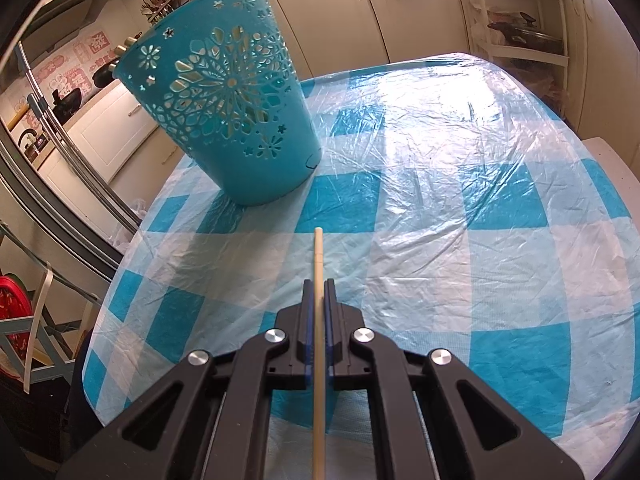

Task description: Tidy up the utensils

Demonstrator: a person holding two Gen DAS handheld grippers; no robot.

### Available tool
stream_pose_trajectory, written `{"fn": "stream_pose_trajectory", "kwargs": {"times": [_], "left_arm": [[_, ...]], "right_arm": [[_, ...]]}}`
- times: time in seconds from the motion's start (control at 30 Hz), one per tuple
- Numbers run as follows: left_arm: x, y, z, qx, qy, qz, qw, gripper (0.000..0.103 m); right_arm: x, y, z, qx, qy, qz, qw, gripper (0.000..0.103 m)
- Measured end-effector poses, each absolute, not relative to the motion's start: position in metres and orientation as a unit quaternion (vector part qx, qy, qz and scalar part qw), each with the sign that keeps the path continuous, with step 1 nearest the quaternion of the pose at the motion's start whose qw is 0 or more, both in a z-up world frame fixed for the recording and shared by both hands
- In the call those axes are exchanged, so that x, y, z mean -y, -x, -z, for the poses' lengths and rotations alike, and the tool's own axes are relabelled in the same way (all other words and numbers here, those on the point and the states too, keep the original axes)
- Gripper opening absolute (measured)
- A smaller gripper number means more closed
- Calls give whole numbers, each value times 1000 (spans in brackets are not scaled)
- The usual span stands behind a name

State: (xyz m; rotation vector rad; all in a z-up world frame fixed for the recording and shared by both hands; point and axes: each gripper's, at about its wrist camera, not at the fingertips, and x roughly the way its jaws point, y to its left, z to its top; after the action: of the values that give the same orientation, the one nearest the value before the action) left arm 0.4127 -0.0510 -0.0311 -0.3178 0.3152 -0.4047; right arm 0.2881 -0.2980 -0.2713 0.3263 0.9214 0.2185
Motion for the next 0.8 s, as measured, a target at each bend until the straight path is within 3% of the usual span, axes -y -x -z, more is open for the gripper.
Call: {"fn": "stream_pose_trajectory", "kwargs": {"times": [0.33, 0.8], "left_arm": [[88, -471, 71, -154, 131, 150, 968, 5], [101, -459, 126, -220, 43, 141, 964, 8]], "right_arm": [[295, -289, 271, -442, -159, -108, 876, 5], [294, -289, 271, -442, -159, -108, 876, 6]]}}
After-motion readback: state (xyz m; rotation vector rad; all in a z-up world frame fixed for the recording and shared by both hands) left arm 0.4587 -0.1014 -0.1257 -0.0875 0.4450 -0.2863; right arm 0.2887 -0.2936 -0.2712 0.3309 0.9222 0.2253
